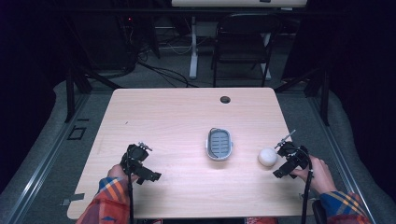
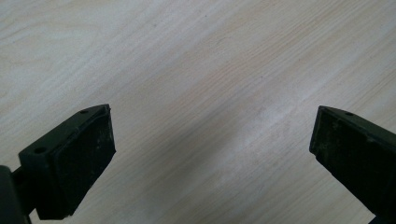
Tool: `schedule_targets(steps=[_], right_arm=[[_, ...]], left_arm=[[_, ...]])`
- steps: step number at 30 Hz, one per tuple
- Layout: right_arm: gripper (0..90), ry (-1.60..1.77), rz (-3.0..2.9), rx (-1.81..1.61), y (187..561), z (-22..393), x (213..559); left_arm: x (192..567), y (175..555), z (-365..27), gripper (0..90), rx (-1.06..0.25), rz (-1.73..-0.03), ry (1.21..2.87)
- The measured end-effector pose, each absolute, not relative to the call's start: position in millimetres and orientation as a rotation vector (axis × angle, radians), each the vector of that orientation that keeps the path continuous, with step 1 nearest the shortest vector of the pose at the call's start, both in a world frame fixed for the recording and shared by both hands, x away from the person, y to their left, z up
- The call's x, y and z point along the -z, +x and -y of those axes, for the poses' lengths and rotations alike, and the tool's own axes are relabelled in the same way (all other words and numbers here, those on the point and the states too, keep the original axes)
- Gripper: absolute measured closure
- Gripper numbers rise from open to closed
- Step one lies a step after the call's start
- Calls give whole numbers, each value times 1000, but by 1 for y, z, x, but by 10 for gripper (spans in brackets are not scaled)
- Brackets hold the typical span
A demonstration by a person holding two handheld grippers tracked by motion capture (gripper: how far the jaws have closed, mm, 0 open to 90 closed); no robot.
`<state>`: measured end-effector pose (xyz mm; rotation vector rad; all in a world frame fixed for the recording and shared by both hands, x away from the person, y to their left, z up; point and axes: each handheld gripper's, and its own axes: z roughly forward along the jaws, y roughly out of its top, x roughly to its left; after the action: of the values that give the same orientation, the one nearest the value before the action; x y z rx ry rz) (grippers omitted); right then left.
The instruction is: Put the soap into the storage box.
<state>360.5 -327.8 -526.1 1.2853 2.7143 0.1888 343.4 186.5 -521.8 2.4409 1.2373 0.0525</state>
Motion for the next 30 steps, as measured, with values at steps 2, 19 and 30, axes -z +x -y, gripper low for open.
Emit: schedule_targets(steps=[2,19,30], right_arm=[[0,1325,-2686,-247,359,327,529],[0,1325,-2699,-253,359,326,527],[0,1291,-2725,-266,363,324,520]], left_arm=[[522,343,-187,0,-52,-1237,2440],[521,343,-186,0,-57,-1230,2444],[521,344,-186,0,-49,-1228,2432]])
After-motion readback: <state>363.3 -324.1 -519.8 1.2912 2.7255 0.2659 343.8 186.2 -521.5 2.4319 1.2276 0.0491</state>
